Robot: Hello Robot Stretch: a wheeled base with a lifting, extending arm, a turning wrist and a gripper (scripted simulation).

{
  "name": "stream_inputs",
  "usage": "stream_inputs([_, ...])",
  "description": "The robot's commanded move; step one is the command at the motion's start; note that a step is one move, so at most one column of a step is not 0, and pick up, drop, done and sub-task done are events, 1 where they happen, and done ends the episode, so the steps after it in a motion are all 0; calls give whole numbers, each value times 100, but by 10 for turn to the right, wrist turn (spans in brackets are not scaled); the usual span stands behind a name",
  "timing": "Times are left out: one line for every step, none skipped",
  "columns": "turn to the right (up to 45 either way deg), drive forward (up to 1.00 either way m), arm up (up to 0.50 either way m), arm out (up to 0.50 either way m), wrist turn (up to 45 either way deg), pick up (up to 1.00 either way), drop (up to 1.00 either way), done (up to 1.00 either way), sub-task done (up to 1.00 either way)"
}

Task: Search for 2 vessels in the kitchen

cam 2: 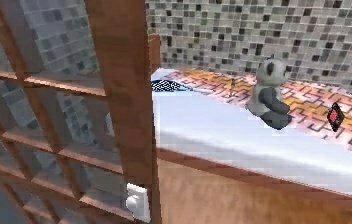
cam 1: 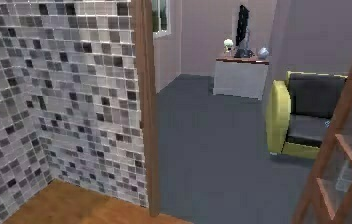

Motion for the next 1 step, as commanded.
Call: stream_inputs([0, 85, 0, 0, 0, 0, 0, 0, 0])
